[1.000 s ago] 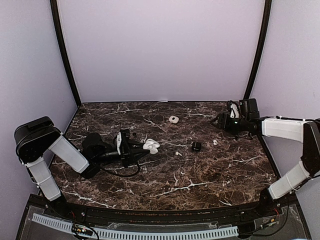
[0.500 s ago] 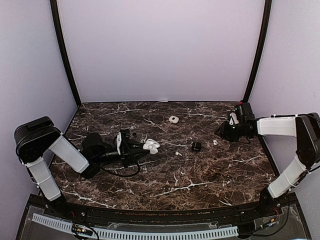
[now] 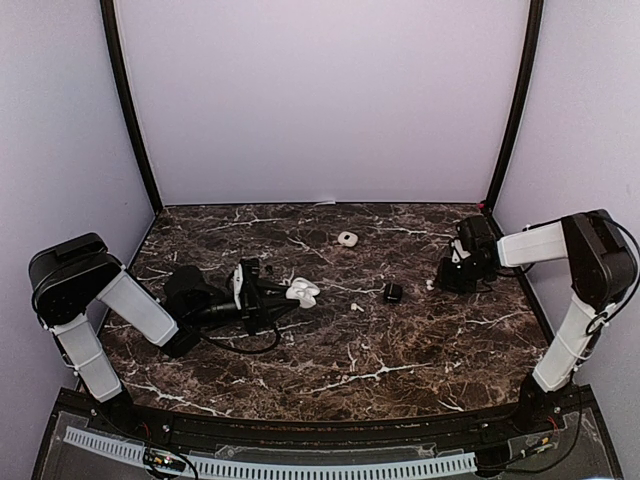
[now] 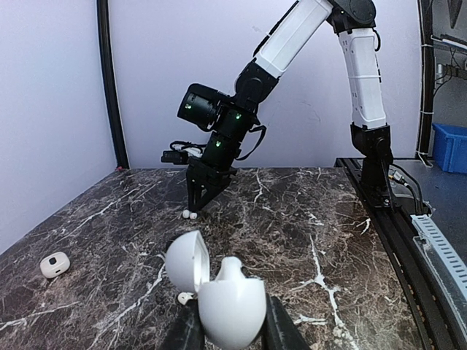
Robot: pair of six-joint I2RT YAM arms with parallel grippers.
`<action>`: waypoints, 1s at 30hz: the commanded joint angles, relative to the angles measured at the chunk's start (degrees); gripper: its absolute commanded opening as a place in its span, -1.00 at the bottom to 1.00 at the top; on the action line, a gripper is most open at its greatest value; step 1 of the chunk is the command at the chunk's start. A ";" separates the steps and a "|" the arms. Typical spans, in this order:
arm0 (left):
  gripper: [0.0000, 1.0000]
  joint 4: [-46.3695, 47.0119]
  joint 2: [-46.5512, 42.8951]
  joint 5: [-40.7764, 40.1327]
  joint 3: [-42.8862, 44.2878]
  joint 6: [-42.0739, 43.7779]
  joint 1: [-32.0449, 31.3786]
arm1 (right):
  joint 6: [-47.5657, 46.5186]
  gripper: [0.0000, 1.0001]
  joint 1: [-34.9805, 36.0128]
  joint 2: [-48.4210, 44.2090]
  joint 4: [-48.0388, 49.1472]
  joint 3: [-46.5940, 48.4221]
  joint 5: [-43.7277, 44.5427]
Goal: Insert the wireless bluetooth earbuds into the charging case
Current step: Pick up the right earbud from the center of the board.
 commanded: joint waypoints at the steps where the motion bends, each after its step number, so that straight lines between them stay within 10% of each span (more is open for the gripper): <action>1: -1.00 0.66 -0.65 0.48 0.05 0.28 -0.25 | -0.63 -0.52 0.18 1.16 1.12 0.22 0.84; 30: -1.00 0.28 -0.39 1.03 0.41 0.26 -0.23 | -3.40 -0.65 2.13 2.84 4.28 1.01 -7.74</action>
